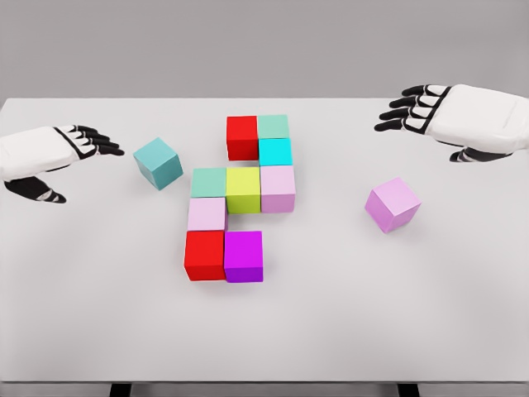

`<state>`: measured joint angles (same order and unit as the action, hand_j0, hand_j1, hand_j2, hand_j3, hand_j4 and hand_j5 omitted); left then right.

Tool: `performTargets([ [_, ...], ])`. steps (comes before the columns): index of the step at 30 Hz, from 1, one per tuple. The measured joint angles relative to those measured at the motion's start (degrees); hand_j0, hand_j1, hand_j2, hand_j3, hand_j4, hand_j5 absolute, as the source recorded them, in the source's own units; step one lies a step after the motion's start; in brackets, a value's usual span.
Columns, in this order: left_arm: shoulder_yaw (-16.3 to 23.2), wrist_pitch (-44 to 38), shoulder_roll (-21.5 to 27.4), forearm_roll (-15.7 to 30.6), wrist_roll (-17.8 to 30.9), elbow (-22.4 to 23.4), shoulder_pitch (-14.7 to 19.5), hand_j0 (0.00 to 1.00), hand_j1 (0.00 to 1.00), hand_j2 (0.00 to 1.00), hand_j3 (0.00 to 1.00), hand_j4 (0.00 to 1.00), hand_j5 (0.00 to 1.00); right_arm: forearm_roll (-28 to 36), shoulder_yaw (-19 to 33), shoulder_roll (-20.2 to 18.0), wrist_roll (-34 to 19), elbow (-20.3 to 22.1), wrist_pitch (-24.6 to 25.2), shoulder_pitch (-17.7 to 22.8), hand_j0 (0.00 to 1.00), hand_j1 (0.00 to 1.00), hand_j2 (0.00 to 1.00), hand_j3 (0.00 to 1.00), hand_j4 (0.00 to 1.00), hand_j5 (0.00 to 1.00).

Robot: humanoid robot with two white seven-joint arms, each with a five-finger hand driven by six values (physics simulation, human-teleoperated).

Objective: Assemble the squares on the desktop into the number 2

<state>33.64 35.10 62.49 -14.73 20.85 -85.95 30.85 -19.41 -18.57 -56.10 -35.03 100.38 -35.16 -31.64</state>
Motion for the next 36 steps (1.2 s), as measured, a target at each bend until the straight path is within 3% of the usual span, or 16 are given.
performTargets([
  [4,0.1,0.0,-0.6,-0.1,0.0,1.4,1.8,1.00,1.00,1.00,1.00,1.00,1.00,0.2,0.2,-0.2,0.0,0.0,0.0,-0.7,1.00,1.00,1.00,1.00,1.00,1.00],
  [5,0.9,-0.1,-0.7,0.1,0.0,2.5,5.2,1.00,1.00,1.00,1.00,1.00,1.00,0.3,0.2,-0.4,0.0,-0.1,0.0,-1.1,1.00,1.00,1.00,1.00,1.00,1.00],
  [7,4.0,-0.1,-1.9,0.3,-0.1,5.3,7.5,1.00,1.00,1.00,1.00,1.00,1.00,0.9,0.1,-1.3,0.0,-0.7,0.0,-1.0,1.00,1.00,1.00,1.00,1.00,1.00],
  [11,8.0,0.0,-6.2,0.3,0.5,8.4,9.9,1.00,1.00,1.00,1.00,1.00,1.00,2.4,-1.2,-2.4,0.0,-2.7,0.0,-0.3,1.00,1.00,1.00,1.00,1.00,1.00],
  [15,9.2,0.0,-11.2,-1.5,3.5,11.4,13.4,1.00,1.00,1.00,1.00,1.00,1.00,2.7,-4.9,-2.5,0.0,-3.3,0.0,-0.3,1.00,1.00,1.00,1.00,1.00,1.00],
  [20,9.6,0.0,-17.1,-7.4,4.4,16.1,15.2,1.00,1.00,1.00,1.00,1.00,1.00,2.8,-8.5,-2.3,0.0,-3.6,0.0,-0.3,1.00,1.00,1.00,1.00,1.00,1.00],
  [24,9.3,0.0,-18.7,-9.6,4.5,18.0,16.6,1.00,1.00,1.00,1.00,1.00,1.00,2.9,-11.1,-1.9,0.0,-3.7,0.0,-0.3,1.00,1.00,1.00,1.00,1.00,1.00],
  [36,9.3,0.0,-25.2,-16.9,4.4,24.6,17.7,1.00,1.00,1.00,1.00,1.00,1.00,2.8,-14.5,1.9,0.0,-6.1,7.4,-0.4,1.00,1.00,1.00,1.00,1.00,1.00],
])
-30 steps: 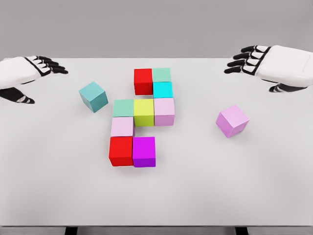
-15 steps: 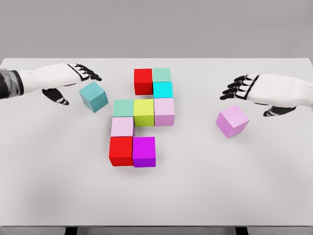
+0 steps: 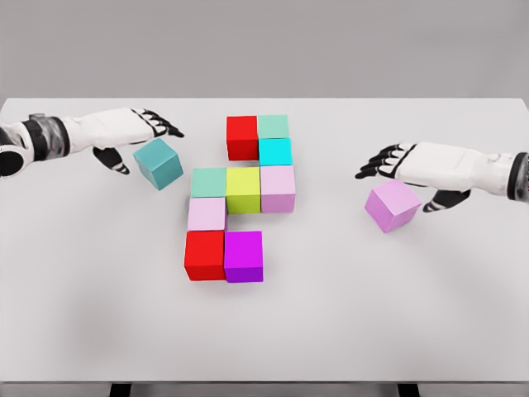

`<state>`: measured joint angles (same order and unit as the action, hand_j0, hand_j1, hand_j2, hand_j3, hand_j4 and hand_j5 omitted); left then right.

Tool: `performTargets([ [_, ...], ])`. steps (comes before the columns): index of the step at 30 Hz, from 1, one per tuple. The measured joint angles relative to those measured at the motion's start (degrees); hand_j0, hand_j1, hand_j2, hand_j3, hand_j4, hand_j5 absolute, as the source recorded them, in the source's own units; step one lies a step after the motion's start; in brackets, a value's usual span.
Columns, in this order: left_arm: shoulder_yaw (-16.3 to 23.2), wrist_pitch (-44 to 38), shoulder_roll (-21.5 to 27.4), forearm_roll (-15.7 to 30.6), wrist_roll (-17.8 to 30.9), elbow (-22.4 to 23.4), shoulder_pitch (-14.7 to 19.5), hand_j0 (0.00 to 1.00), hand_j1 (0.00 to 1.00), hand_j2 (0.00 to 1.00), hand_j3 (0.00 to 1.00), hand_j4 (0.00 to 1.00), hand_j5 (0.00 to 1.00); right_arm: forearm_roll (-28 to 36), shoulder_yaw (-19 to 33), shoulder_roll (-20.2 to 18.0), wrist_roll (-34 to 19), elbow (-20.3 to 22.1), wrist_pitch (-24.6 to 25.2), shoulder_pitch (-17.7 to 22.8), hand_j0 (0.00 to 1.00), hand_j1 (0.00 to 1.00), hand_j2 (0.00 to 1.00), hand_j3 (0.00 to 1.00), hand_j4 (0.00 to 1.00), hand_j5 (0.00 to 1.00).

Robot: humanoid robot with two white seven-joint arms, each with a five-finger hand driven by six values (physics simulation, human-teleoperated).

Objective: Assemble the squares on the desktop into the number 2

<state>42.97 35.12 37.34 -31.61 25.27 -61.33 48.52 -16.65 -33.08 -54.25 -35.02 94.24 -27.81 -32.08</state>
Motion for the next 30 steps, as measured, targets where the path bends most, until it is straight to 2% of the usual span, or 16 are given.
performTargets([
  [7,0.0,0.0,-3.4,-2.7,-0.1,3.1,0.1,1.00,1.00,1.00,1.00,1.00,1.00,-0.2,-2.1,1.9,0.0,-3.3,0.9,-0.3,1.00,1.00,1.00,1.00,1.00,1.00],
  [16,0.2,0.0,-4.1,-3.8,-0.1,3.8,0.0,0.98,0.98,0.98,0.98,0.98,0.98,-0.3,-2.9,4.3,0.0,-8.9,1.1,-1.3,1.00,1.00,1.00,1.00,1.00,1.00],
  [22,0.3,0.0,-4.2,-4.4,-0.1,4.6,-0.1,0.65,0.65,0.65,0.65,0.65,0.65,-0.5,-4.3,5.7,0.0,-12.0,1.1,-2.9,1.00,1.00,1.00,1.00,1.00,1.00],
  [26,0.4,-0.1,-4.2,-4.4,-0.2,4.6,-0.2,0.54,0.54,0.54,0.54,0.54,0.54,-0.6,-5.4,6.3,0.0,-13.3,1.2,-3.6,1.00,1.00,1.00,1.00,1.00,1.00],
  [30,0.2,-0.2,-4.2,-4.0,-0.2,4.6,-0.2,0.49,0.49,0.49,0.49,0.49,0.49,-0.7,-6.1,6.7,0.0,-14.7,1.2,-4.0,1.00,1.00,1.00,1.00,1.00,1.00],
])
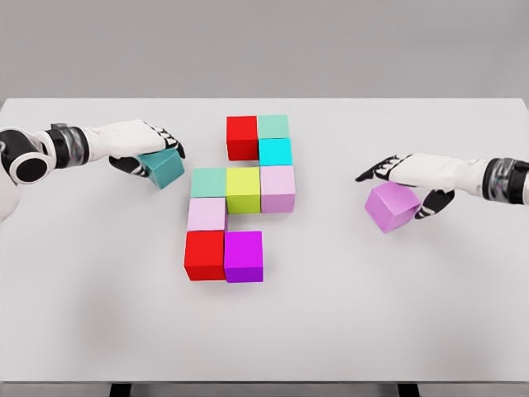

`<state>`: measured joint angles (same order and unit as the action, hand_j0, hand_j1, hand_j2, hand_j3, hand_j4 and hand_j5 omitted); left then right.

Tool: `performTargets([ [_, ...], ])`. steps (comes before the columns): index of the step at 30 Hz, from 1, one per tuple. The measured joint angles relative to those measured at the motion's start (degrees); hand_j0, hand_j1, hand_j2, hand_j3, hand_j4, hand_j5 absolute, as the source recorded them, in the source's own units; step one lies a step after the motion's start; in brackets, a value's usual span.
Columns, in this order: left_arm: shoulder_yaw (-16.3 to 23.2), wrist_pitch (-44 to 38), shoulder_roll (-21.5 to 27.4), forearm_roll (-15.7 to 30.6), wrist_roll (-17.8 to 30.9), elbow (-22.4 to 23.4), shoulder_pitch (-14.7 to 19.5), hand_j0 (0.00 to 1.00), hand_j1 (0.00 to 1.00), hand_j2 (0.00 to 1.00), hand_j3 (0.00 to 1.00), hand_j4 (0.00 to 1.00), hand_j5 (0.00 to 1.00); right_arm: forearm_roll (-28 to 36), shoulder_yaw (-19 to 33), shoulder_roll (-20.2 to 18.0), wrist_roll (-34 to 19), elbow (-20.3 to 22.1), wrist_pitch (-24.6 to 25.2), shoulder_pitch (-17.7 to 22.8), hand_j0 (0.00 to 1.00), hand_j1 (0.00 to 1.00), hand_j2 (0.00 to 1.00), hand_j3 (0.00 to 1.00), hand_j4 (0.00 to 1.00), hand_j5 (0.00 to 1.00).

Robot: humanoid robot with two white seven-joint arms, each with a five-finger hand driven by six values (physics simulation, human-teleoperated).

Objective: Assemble the squares on the desktop into the number 2

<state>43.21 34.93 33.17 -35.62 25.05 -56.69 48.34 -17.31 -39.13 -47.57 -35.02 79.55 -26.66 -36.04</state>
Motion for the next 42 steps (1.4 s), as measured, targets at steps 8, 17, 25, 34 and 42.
performTargets([
  [8,-0.1,0.1,0.3,5.5,0.1,1.3,2.1,0.40,0.40,0.40,0.40,0.40,0.40,-0.1,-1.0,0.7,0.0,-1.8,0.0,-0.3,1.00,1.00,1.00,1.00,1.00,1.00],
  [17,0.4,-12.2,-1.1,17.7,2.3,2.9,2.4,0.36,0.36,0.36,0.36,0.36,0.36,-0.2,-2.2,1.3,0.0,-3.0,0.0,-1.5,0.90,0.90,0.90,0.90,0.90,0.90],
  [25,3.9,-50.2,-2.4,23.8,3.9,-12.3,3.0,0.35,0.35,0.35,0.35,0.35,0.35,0.0,-2.5,1.4,0.1,-3.2,-0.4,-1.8,0.80,0.80,0.80,0.80,0.80,0.80],
  [34,9.6,-69.1,-4.9,22.6,3.9,-24.6,6.8,0.33,0.33,0.33,0.33,0.33,0.33,0.1,-2.1,1.4,0.1,-3.0,-1.5,-1.8,0.59,0.59,0.59,0.59,0.59,0.59],
  [42,10.6,-70.0,-8.4,21.1,-0.1,-22.5,6.8,0.33,0.33,0.33,0.33,0.33,0.33,0.1,-1.7,1.1,0.0,-2.6,-6.9,-2.2,0.59,0.59,0.59,0.59,0.59,0.59],
])
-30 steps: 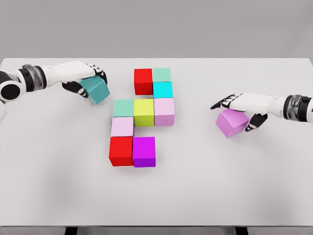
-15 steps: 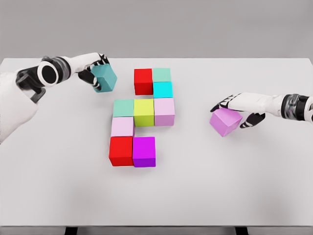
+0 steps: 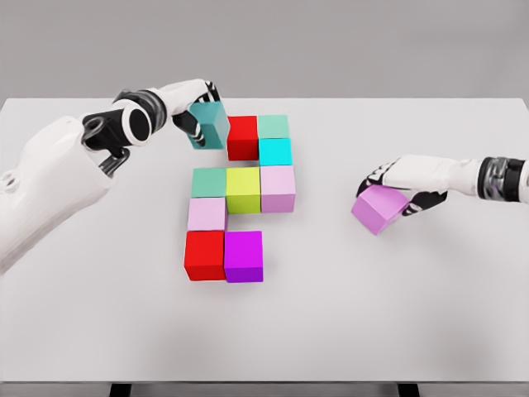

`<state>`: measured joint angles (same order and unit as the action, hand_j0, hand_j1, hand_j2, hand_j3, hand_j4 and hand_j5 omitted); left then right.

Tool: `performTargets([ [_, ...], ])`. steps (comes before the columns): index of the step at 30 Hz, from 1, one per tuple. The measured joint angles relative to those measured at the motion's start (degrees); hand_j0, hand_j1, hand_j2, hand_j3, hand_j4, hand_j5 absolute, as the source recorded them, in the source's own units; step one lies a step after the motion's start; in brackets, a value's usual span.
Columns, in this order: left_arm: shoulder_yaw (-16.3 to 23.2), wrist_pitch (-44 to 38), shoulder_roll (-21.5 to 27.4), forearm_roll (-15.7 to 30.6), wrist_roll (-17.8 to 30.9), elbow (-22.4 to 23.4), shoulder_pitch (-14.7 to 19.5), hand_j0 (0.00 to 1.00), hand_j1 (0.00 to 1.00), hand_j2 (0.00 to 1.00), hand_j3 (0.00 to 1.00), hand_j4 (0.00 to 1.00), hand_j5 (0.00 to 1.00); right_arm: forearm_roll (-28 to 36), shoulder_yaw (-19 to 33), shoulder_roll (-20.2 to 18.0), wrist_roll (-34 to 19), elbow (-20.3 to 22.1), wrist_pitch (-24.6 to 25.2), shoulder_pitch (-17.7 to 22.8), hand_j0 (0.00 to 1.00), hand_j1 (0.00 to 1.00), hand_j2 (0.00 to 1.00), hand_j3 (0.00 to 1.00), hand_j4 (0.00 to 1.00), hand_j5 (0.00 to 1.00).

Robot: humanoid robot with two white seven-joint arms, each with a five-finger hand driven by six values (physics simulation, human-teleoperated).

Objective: Assemble the squares on the desktop into the number 2

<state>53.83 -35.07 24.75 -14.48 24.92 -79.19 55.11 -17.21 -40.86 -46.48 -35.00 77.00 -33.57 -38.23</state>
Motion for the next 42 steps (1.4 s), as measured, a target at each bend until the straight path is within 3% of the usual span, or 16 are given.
performTargets([
  [4,0.1,0.0,-0.2,-0.5,-0.9,0.6,0.0,0.33,0.33,0.33,0.33,0.33,0.33,0.0,0.1,-0.2,0.0,1.9,-1.2,-0.1,0.61,0.61,0.61,0.61,0.61,0.61],
  [12,0.1,-0.1,-2.3,-0.6,-5.3,6.2,-0.4,0.31,0.31,0.31,0.31,0.31,0.31,0.1,-1.0,-0.6,0.0,13.0,-1.5,-0.1,0.61,0.61,0.61,0.61,0.61,0.61],
  [17,0.1,0.0,-2.7,-0.5,-6.2,6.8,-0.6,0.37,0.37,0.37,0.37,0.37,0.37,-0.2,-2.3,-0.8,0.0,17.5,-1.6,-0.4,0.61,0.61,0.61,0.61,0.61,0.61],
  [18,0.1,0.0,-2.7,-0.4,-6.2,6.8,-0.7,0.39,0.39,0.39,0.39,0.39,0.39,-0.2,-2.7,-0.8,0.0,18.3,-1.6,-0.8,0.61,0.61,0.61,0.61,0.61,0.61],
  [21,0.1,0.0,-2.7,-0.4,-6.3,6.9,-0.7,0.57,0.57,0.57,0.57,0.57,0.57,-0.2,-4.8,-0.6,0.0,19.6,-1.6,-2.2,0.61,0.61,0.61,0.61,0.61,0.61],
  [26,0.1,0.0,-2.8,-0.1,-6.3,7.0,-0.7,0.74,0.74,0.74,0.74,0.74,0.74,-0.4,-9.4,0.3,0.0,21.0,-1.6,-4.6,0.61,0.61,0.61,0.61,0.61,0.61],
  [32,0.1,0.0,-2.8,0.1,-6.3,7.3,-0.7,0.82,0.82,0.82,0.82,0.82,0.82,-0.5,-13.5,1.9,0.0,21.3,-1.6,-6.4,0.62,0.62,0.62,0.62,0.62,0.62],
  [35,0.1,0.0,-2.8,0.2,-6.3,7.4,-0.7,0.86,0.86,0.86,0.86,0.86,0.86,-0.5,-14.0,2.5,0.0,21.1,-1.6,-6.7,0.72,0.72,0.72,0.72,0.72,0.72],
  [37,0.1,0.0,-2.8,0.2,-6.3,7.5,-0.7,0.87,0.87,0.87,0.87,0.87,0.87,-0.9,-13.9,2.7,0.0,20.8,-1.6,-7.0,0.94,0.94,0.94,0.94,0.94,0.94],
  [38,0.1,0.0,-2.8,0.2,-6.3,7.5,-0.7,0.87,0.87,0.87,0.87,0.87,0.87,-1.5,-13.8,2.8,0.0,20.6,-1.6,-7.1,1.00,1.00,1.00,1.00,1.00,1.00],
  [42,0.1,0.0,-3.1,0.2,-6.3,7.5,-0.7,0.87,0.87,0.87,0.87,0.87,0.87,-4.9,-12.8,2.9,0.0,20.2,-1.6,-7.1,1.00,1.00,1.00,1.00,1.00,1.00],
])
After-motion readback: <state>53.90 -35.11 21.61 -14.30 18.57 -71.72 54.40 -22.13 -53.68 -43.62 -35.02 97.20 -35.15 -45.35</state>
